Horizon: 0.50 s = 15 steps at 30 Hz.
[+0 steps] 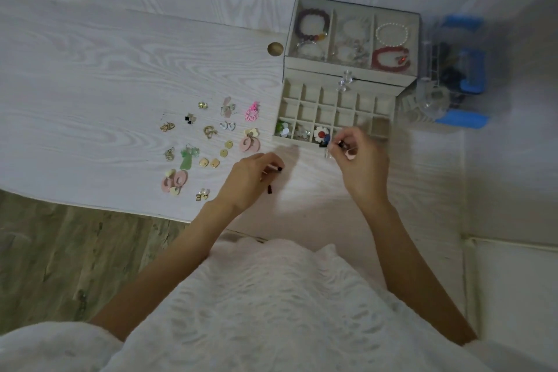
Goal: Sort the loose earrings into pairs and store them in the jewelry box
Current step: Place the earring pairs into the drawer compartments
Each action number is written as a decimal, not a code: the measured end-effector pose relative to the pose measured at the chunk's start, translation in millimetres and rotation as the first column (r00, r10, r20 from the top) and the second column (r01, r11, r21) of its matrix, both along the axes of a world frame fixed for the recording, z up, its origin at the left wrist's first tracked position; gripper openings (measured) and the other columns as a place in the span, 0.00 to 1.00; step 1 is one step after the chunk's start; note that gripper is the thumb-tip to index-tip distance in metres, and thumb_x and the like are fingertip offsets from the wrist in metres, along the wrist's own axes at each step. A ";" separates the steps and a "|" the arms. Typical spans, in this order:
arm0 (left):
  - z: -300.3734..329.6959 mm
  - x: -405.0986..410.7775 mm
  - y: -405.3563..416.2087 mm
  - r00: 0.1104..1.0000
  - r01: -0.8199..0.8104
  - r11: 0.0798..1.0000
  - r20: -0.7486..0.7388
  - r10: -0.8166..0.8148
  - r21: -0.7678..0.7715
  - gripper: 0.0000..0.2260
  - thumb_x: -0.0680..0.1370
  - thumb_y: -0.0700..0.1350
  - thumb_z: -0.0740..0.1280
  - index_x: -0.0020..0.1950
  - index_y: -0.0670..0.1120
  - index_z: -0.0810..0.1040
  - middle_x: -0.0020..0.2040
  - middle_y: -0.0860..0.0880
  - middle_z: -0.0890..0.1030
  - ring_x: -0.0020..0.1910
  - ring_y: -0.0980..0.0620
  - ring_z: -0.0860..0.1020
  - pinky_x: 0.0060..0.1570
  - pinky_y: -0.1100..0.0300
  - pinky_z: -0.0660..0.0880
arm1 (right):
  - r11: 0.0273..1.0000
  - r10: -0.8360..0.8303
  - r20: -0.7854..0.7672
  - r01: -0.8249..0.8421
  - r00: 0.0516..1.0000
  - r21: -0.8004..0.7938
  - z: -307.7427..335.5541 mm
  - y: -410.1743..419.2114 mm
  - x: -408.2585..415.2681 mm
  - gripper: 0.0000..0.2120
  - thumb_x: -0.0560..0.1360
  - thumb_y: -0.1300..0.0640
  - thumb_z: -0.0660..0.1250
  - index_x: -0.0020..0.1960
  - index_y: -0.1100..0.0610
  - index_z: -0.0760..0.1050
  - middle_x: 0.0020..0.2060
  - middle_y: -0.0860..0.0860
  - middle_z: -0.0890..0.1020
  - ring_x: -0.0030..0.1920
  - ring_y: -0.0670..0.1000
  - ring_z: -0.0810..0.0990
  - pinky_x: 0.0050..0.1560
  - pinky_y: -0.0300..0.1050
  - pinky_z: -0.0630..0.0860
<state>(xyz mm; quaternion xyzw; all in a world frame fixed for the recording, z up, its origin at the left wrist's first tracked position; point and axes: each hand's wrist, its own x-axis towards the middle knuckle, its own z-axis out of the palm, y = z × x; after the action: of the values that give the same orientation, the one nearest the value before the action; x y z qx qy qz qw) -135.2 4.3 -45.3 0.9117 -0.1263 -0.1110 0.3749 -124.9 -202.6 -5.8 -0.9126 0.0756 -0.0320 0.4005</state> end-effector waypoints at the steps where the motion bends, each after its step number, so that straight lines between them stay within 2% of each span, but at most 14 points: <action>1: 3.3 3.3 -4.3 1.000 0.005 1.000 0.003 -0.005 -0.019 0.07 0.75 0.36 0.67 0.52 0.43 0.78 0.48 0.46 0.83 0.45 0.50 0.82 0.48 0.56 0.79 | 1.000 -0.029 0.015 0.029 0.999 0.005 1.7 -5.7 6.5 0.05 0.73 0.59 0.69 0.48 0.55 0.77 0.42 0.46 0.80 0.41 0.45 0.77 0.40 0.34 0.72; 5: 18.0 18.2 -22.5 0.998 0.051 0.992 0.049 -0.045 -0.116 0.07 0.75 0.38 0.68 0.52 0.42 0.78 0.46 0.47 0.83 0.43 0.54 0.82 0.48 0.66 0.77 | 0.997 -0.081 0.027 0.080 0.996 0.024 -5.6 -19.6 27.6 0.03 0.73 0.60 0.69 0.47 0.57 0.78 0.41 0.47 0.81 0.40 0.44 0.77 0.40 0.26 0.68; 8: 31.2 29.6 -37.8 0.997 0.050 0.979 0.060 -0.039 -0.197 0.07 0.75 0.38 0.68 0.52 0.42 0.79 0.45 0.50 0.82 0.43 0.57 0.81 0.48 0.70 0.76 | 0.997 -0.068 -0.051 0.067 0.996 -0.024 -22.5 -21.6 35.5 0.03 0.73 0.60 0.69 0.46 0.58 0.79 0.39 0.50 0.81 0.38 0.45 0.76 0.35 0.26 0.65; 11: 43.5 41.1 -56.8 0.999 0.023 0.960 0.033 -0.014 -0.279 0.07 0.74 0.38 0.69 0.52 0.43 0.79 0.45 0.52 0.82 0.44 0.58 0.80 0.48 0.69 0.77 | 0.998 -0.035 -0.117 0.030 0.993 -0.050 -33.5 -22.7 39.7 0.06 0.74 0.58 0.69 0.45 0.61 0.79 0.38 0.54 0.82 0.36 0.49 0.77 0.32 0.32 0.65; 13: 49.3 48.8 -69.9 1.000 -0.010 0.937 -0.004 0.010 -0.350 0.07 0.74 0.38 0.69 0.52 0.43 0.79 0.45 0.52 0.82 0.44 0.59 0.80 0.47 0.69 0.76 | 0.995 -0.042 -0.118 0.030 0.992 -0.095 -34.6 -26.5 39.5 0.08 0.75 0.57 0.67 0.47 0.61 0.79 0.39 0.55 0.83 0.37 0.52 0.78 0.36 0.40 0.71; 15: 51.3 57.6 -83.5 1.000 -0.019 0.920 -0.016 0.014 -0.391 0.07 0.74 0.37 0.69 0.52 0.44 0.79 0.44 0.54 0.80 0.43 0.60 0.79 0.46 0.71 0.75 | 0.993 -0.036 -0.072 0.028 0.997 -0.111 -34.0 -31.9 34.4 0.06 0.76 0.60 0.65 0.49 0.61 0.79 0.40 0.57 0.84 0.39 0.55 0.81 0.40 0.44 0.75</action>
<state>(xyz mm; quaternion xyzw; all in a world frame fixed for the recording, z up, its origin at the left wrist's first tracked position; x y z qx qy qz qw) -77.6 -79.2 6.0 0.8188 -0.1358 -0.0863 0.5510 -90.6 -234.5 -39.8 -0.9325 0.1031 -0.0086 0.3461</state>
